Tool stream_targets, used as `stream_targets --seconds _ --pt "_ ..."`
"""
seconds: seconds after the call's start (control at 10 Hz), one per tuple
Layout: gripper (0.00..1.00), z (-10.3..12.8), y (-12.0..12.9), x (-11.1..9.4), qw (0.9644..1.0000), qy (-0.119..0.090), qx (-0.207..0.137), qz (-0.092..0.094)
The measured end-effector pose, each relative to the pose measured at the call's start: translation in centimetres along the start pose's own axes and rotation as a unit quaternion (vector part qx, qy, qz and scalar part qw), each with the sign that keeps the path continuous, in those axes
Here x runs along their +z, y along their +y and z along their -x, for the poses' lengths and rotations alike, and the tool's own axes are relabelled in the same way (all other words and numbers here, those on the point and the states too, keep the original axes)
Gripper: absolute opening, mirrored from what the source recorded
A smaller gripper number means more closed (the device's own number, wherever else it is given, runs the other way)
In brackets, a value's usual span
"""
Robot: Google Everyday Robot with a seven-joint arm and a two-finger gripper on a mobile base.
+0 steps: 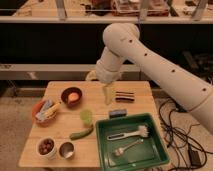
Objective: Wipe tray with brush
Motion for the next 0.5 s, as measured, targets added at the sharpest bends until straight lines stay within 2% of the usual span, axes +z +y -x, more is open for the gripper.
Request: stream_targets --seconds 0.1,0.2,0.5 --pt "0.8 -0.9 1.5 -0.3 0.9995 0.029 0.007 0.006" --pt "0.8 -1.3 2.5 -0.3 0.9989 0.043 0.013 0.008" --pt "0.8 -3.3 6.0 0.3 0.9967 0.067 0.04 0.024"
